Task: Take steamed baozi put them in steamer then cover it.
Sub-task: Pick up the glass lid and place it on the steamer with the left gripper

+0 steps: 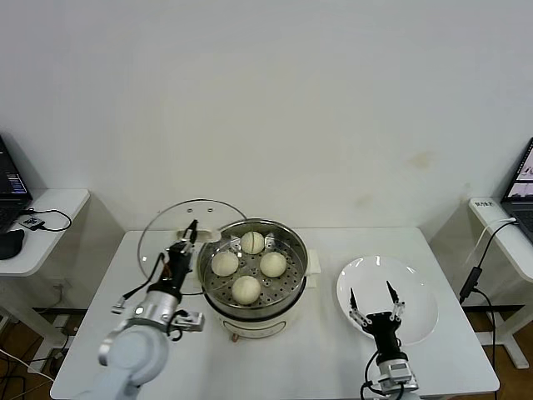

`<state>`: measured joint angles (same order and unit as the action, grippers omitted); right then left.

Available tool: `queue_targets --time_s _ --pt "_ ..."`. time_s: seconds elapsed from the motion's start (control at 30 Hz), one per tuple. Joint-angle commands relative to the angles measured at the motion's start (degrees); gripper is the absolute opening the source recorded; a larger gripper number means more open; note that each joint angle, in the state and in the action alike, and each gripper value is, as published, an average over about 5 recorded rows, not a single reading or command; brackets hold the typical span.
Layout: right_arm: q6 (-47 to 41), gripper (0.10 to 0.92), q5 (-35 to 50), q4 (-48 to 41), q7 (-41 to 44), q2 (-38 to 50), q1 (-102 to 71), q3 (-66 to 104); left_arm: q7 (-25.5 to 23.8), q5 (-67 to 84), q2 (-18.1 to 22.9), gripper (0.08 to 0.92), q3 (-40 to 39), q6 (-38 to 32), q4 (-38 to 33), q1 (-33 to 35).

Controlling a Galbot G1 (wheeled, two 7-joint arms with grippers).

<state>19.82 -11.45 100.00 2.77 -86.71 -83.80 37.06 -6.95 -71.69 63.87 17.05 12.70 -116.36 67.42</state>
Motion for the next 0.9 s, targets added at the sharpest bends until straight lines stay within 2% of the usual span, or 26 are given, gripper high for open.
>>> queue_targets --time_s 0.03,0.27,0.9 --pt "0.5 0.822 -1.4 -1.2 -0.2 -0.1 0.2 -0.3 -3.4 -5.9 12.2 0.117 -7.4 1.8 2.1 -3.3" --pt "0.6 0.823 -1.3 -1.4 -0.2 -0.1 0.3 -0.4 -4.7 -6.8 14.4 0.117 -9.0 2.5 3.4 -3.5" --pt "0.6 0.823 -1.1 -1.8 -0.1 -0.1 0.4 -0.9 -5.6 -9.2 15.0 0.117 -10.8 1.8 4.8 -2.7"
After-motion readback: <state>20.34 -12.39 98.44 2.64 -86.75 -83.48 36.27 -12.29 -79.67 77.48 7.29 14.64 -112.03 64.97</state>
